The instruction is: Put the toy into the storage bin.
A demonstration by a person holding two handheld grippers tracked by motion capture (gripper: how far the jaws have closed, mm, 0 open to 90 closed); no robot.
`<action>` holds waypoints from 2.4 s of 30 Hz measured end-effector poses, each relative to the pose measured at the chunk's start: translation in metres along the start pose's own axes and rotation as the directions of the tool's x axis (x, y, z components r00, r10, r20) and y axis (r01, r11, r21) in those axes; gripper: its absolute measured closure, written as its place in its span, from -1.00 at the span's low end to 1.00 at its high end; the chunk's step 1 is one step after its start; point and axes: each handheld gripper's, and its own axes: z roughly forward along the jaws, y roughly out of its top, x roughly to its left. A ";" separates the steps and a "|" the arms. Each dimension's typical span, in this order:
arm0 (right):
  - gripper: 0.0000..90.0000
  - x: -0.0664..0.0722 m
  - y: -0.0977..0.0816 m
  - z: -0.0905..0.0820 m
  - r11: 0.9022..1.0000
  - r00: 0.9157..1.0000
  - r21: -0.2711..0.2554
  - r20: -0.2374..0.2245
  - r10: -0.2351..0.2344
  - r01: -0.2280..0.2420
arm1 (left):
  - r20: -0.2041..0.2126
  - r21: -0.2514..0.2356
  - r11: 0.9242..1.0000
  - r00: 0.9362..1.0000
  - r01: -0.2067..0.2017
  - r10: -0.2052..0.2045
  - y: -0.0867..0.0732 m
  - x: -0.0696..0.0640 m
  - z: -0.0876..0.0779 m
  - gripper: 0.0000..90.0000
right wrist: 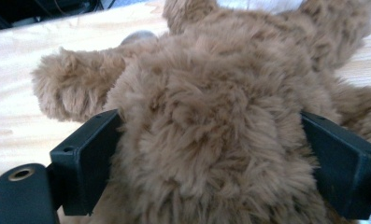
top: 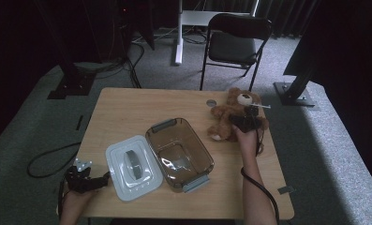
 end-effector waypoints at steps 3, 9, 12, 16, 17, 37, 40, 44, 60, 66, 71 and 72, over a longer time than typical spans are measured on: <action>-0.76 0.004 -0.003 0.002 0.999 0.999 0.018 0.022 -0.039 0.039 | 0.000 0.000 1.000 1.000 0.000 0.000 0.000 0.000 0.000 -0.98; -0.76 0.012 -0.006 0.010 0.994 0.993 0.043 0.042 -0.106 0.104 | 0.000 0.000 1.000 1.000 0.000 0.000 0.000 0.000 0.000 -0.98; -0.65 0.013 -0.006 0.011 0.989 0.990 0.069 0.053 -0.131 0.128 | 0.000 0.000 1.000 1.000 0.000 0.000 0.000 0.000 0.000 -0.98; -0.22 0.012 -0.005 0.007 0.986 0.985 0.068 0.077 -0.154 0.149 | 0.000 0.000 1.000 1.000 0.000 0.000 0.000 0.000 0.000 -0.98; -0.12 0.012 -0.006 0.006 0.986 0.983 0.062 0.085 -0.161 0.156 | 0.000 0.000 1.000 1.000 0.000 0.000 0.000 0.000 0.000 -0.98; 0.47 0.005 -0.010 -0.040 0.977 0.978 -0.075 0.080 -0.191 0.197 | 0.000 0.000 1.000 1.000 0.000 0.000 0.000 0.000 0.000 -0.99; 0.47 0.005 -0.008 -0.054 0.974 0.978 -0.102 0.075 -0.195 0.202 | 0.000 0.000 1.000 1.000 0.000 0.000 0.000 0.000 0.000 -0.99; 0.47 0.007 -0.006 -0.075 0.966 0.976 -0.145 0.074 -0.206 0.215 | 0.000 0.000 1.000 1.000 0.000 0.000 0.000 0.000 0.000 -0.98; 0.47 0.045 -0.015 -0.161 0.906 0.961 -0.338 -0.015 -0.276 0.255 | 0.000 0.000 1.000 1.000 -0.001 0.001 0.000 0.000 0.000 -0.98; 0.47 0.070 -0.019 -0.190 0.867 0.935 -0.405 -0.073 -0.346 0.289 | 0.000 0.000 1.000 1.000 -0.001 0.001 0.000 0.000 0.000 -0.98; 0.46 0.092 -0.025 -0.211 0.832 0.903 -0.449 -0.114 -0.413 0.324 | 0.000 0.001 1.000 1.000 -0.001 0.001 0.000 0.000 0.000 -0.98; 0.46 0.096 -0.027 -0.215 0.826 0.894 -0.456 -0.126 -0.429 0.332 | 0.000 0.000 1.000 1.000 0.000 0.000 0.000 0.000 0.000 -0.98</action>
